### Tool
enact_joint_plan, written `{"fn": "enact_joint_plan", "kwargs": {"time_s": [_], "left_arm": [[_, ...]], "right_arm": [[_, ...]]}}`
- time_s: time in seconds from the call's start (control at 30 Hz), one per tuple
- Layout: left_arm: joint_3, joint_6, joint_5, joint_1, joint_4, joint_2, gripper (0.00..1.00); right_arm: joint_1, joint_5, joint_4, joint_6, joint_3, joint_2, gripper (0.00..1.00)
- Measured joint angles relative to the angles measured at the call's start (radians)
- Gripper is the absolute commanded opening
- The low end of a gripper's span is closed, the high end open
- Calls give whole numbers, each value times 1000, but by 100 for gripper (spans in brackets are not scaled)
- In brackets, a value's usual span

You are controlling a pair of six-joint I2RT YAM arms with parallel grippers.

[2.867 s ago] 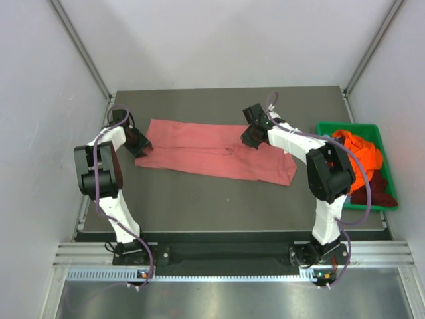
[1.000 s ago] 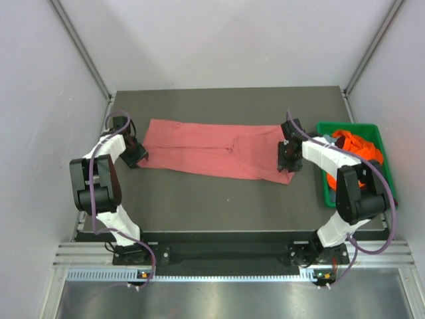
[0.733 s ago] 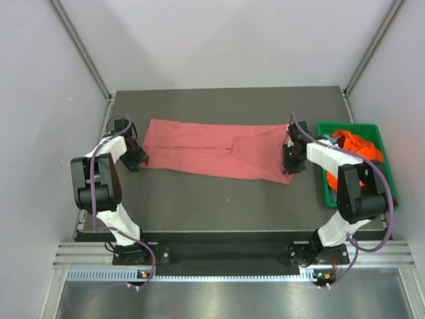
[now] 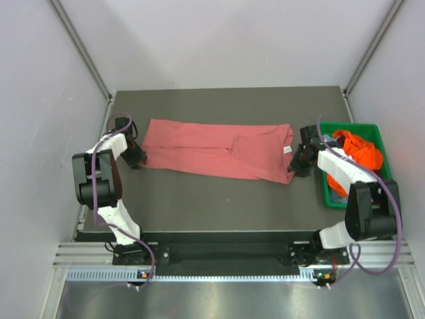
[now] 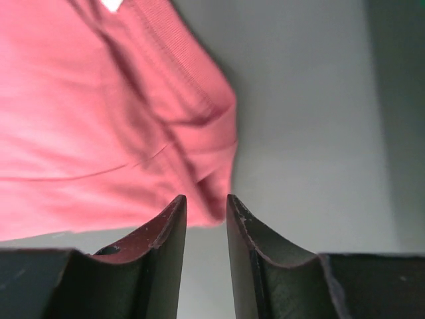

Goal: Fold and stack the t-shirts
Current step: Fold the tshirt

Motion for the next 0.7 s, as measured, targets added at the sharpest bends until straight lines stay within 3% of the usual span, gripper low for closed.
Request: {"fn": "enact_joint_plan", "kwargs": {"time_s": [0.13,0.33,0.7], "left_arm": [[2,-3,9,0,2,-1,46],[7,2,-21,0,-13,-24,50],[-19,-8,-25,0,6,-105,49]], "right_arm": [[7,-17,4,159,-48,-113,31],[26,-8,-16,319,-85,-118,36],[34,12,32,450,-230,-143,39]]}}
